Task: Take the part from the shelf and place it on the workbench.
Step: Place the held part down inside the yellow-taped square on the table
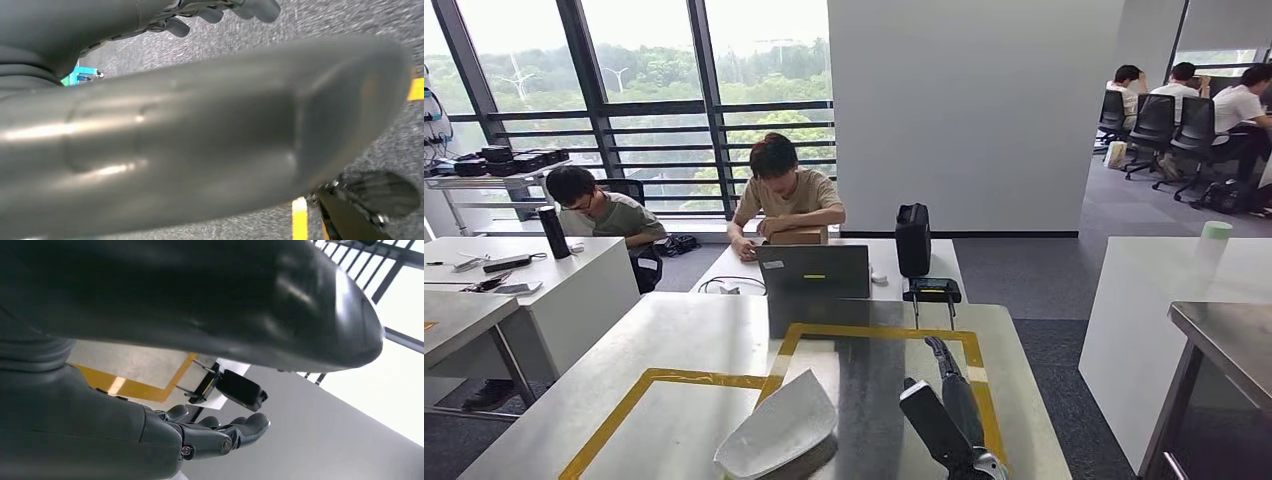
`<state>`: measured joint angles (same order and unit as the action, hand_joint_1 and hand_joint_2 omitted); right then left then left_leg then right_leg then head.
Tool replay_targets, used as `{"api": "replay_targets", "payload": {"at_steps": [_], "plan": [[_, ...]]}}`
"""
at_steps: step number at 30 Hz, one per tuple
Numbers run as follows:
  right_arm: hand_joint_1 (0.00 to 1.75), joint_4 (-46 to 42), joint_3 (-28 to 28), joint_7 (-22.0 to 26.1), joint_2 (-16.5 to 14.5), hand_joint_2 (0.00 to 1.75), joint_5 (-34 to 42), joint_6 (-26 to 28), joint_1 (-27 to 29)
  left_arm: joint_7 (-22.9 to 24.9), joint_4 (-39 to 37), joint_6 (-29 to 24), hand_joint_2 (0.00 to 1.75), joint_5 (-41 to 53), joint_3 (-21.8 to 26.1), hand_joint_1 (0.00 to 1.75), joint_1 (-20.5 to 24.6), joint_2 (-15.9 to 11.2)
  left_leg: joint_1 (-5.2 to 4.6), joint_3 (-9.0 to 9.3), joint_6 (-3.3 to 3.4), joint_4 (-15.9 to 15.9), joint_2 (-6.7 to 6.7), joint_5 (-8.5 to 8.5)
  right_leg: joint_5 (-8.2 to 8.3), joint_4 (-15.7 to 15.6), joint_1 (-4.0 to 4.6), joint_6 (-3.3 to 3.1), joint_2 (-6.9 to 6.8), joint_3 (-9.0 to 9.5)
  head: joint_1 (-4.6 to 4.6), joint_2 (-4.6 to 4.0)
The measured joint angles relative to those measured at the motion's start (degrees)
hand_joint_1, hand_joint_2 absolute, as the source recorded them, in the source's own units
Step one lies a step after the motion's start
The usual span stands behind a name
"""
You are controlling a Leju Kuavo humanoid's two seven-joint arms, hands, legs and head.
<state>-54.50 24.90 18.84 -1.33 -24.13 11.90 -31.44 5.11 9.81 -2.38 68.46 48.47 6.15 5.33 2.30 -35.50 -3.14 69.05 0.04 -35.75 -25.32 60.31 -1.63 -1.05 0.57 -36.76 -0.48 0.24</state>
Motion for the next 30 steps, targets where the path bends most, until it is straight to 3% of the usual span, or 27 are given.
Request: {"api": "replay_targets", "payload": {"at_steps": [2, 3, 5, 7, 8, 11, 12, 13, 16, 17, 18, 19, 21, 23, 24, 26, 27, 28, 30], "plan": [[0.0, -4.02, -0.55, -0.02, 0.33, 0.0, 0.46, 0.25, 2.02, -0.04, -0.04, 0.0, 0.0, 0.07, 0.03, 0.0, -0.14, 0.07, -0.26, -1.51, 0.33, 5.35, -0.01, -2.28, 0.68, 0.01, 0.58, -0.29, -0.1, -0.88, 0.0, 0.0], [0.0, -5.87, -0.85, -0.03, 0.5, 0.0, 0.63, 0.35, 3.0, -0.06, -0.05, 0.01, 0.0, 0.15, 0.04, 0.0, -0.18, 0.11, -0.38, -0.93, 0.62, 5.33, -0.02, -1.78, 1.08, 0.02, 0.84, -0.34, -0.14, -1.35, 0.01, 0.0], [0.0, -9.56, -1.37, -0.03, 0.83, 0.0, 0.8, 0.45, 4.65, -0.05, -0.08, 0.14, 0.0, 0.46, 0.05, 0.0, -0.13, 0.21, -0.69, 3.07, 1.43, -0.35, -0.03, 1.19, 1.98, 0.04, 1.17, -0.23, -0.13, -2.25, 0.01, 0.0], [0.0, -13.03, -1.87, -0.01, 1.15, 0.0, 0.73, 0.46, 6.04, 0.05, -0.05, 0.4, 0.0, 0.95, 0.05, 0.0, 0.12, 0.32, -1.23, 7.32, 1.92, -7.27, -0.09, 2.76, 2.96, -0.03, 1.31, 0.26, -0.11, -2.9, 0.03, 0.01], [0.0, -14.63, -2.08, 0.01, 1.34, 0.0, 0.63, 0.44, 6.76, 0.15, -0.04, 0.51, 0.0, 1.19, 0.05, 0.0, 0.24, 0.38, -1.55, 8.21, 2.04, -9.2, -0.15, 2.9, 3.48, -0.14, 1.25, 0.65, -0.13, -3.04, 0.02, 0.01], [0.0, -18.25, -2.41, -0.01, 2.13, 0.0, 0.04, 0.55, 9.32, 0.5, -0.03, 0.83, 0.0, 2.08, 0.01, 0.0, 0.47, 0.56, -2.11, 7.27, 2.89, -10.26, -0.19, 4.2, 4.93, -0.96, 0.79, 1.99, -0.2, -3.17, 0.0, 0.01], [0.0, -19.2, -2.51, -0.03, 2.44, 0.0, -0.32, 0.69, 10.25, 0.68, -0.03, 1.01, 0.0, 2.48, -0.04, 0.0, 0.59, 0.6, -2.07, 6.88, 3.43, -10.49, -0.09, 4.96, 4.18, -0.66, 0.68, 2.33, -0.21, -3.46, 0.02, 0.01], [0.0, -20.15, -2.65, -0.03, 2.79, 0.0, -0.76, 0.88, 11.16, 0.87, -0.01, 1.14, 0.0, 2.92, -0.09, 0.0, 0.73, 0.64, -1.97, 6.33, 3.94, -10.72, 0.03, 5.79, 2.22, 0.76, 0.66, 2.62, -0.22, -4.08, 0.02, 0.01], [0.0, -22.88, -3.04, -0.03, 3.61, 0.0, -1.73, 1.48, 13.82, 1.22, 0.13, 1.25, 0.0, 3.92, -0.29, 0.0, 1.06, 0.73, -2.05, 3.89, 4.7, -10.76, 0.24, 8.02, -6.1, 10.84, 0.65, 3.17, -0.27, -6.7, 0.04, 0.0], [0.0, -23.6, -3.2, -0.03, 3.82, 0.0, -1.85, 1.63, 14.65, 1.19, 0.15, 1.23, 0.0, 4.05, -0.36, 0.0, 1.08, 0.77, -2.12, 2.94, 4.72, -10.68, 0.28, 8.7, -7.08, 13.8, 0.68, 3.25, -0.26, -6.98, 0.04, 0.0], [0.0, -24.25, -3.35, -0.03, 4.02, 0.0, -1.96, 1.77, 15.43, 1.09, 0.15, 1.22, 0.0, 4.15, -0.42, 0.0, 1.09, 0.83, -2.16, 1.94, 4.7, -10.55, 0.32, 9.35, -6.81, 15.19, 0.72, 3.24, -0.27, -6.44, 0.04, 0.0], [0.0, -24.83, -3.47, -0.01, 4.18, 0.0, -2.04, 1.85, 16.05, 0.97, 0.15, 1.21, 0.0, 4.18, -0.48, 0.0, 1.08, 0.89, -2.17, 0.96, 4.62, -10.37, 0.38, 9.95, -5.68, 14.52, 0.77, 3.16, -0.27, -4.86, 0.04, 0.0], [0.0, -25.94, -3.6, 0.13, 4.36, 0.0, -2.16, 2.01, 16.81, 0.88, 0.15, 1.2, 0.0, 4.2, -0.56, 0.0, 1.09, 0.98, -2.16, -0.71, 4.3, -9.86, 0.5, 10.99, -4.21, 7.68, 1.0, 2.75, -0.34, 1.3, 0.05, 0.01], [0.0, -27.07, -3.62, 0.69, 4.39, 0.0, -2.17, 2.33, 17.52, 0.86, 0.15, 1.2, 0.0, 4.13, -0.58, 0.0, 1.13, 1.08, -2.19, -1.38, 3.75, -9.54, 0.58, 11.8, -5.07, 0.55, 1.4, 1.88, -0.41, 6.57, 0.0, 0.01], [0.0, -27.54, -3.63, 1.04, 4.39, 0.0, -2.14, 2.55, 18.02, 0.83, 0.15, 1.19, 0.0, 3.97, -0.58, 0.0, 1.14, 1.11, -2.15, -1.39, 3.4, -9.58, 0.6, 12.19, -5.69, -1.21, 1.63, 1.36, -0.41, 7.61, -0.05, 0.01], [0.0, -28.1, -3.62, 1.58, 4.36, 0.0, -1.95, 2.84, 19.3, 0.65, 0.15, 1.08, 0.0, 3.4, -0.58, 0.0, 1.06, 1.12, -2.03, -1.35, 2.64, -9.92, 0.55, 12.92, -4.97, -2.01, 1.7, 0.39, -0.44, 7.35, -0.09, 0.0], [0.0, -28.23, -3.61, 1.76, 4.28, 0.0, -1.81, 2.84, 19.9, 0.55, 0.15, 0.96, 0.0, 3.07, -0.58, 0.0, 0.96, 1.09, -1.95, -1.66, 2.31, -9.67, 0.43, 12.47, -4.34, -2.31, 1.61, -0.05, -0.49, 7.09, -0.11, 0.0], [0.0, -28.31, -3.59, 1.92, 4.12, 0.0, -1.63, 2.77, 20.5, 0.47, 0.15, 0.84, 0.0, 2.72, -0.57, 0.0, 0.81, 1.06, -1.91, -2.15, 2.05, -8.68, 0.28, 10.99, -3.57, -2.65, 1.45, -0.46, -0.56, 6.68, -0.1, 0.0], [0.0, -28.36, -3.5, 2.11, 3.64, 0.0, -1.29, 2.47, 21.67, 0.3, 0.13, 0.56, 0.0, 2.12, -0.55, 0.0, 0.46, 0.99, -1.77, -3.64, 1.61, -3.62, 0.03, 5.58, -2.06, -2.98, 1.3, -0.91, -0.63, 5.38, -0.11, 0.0]]}}
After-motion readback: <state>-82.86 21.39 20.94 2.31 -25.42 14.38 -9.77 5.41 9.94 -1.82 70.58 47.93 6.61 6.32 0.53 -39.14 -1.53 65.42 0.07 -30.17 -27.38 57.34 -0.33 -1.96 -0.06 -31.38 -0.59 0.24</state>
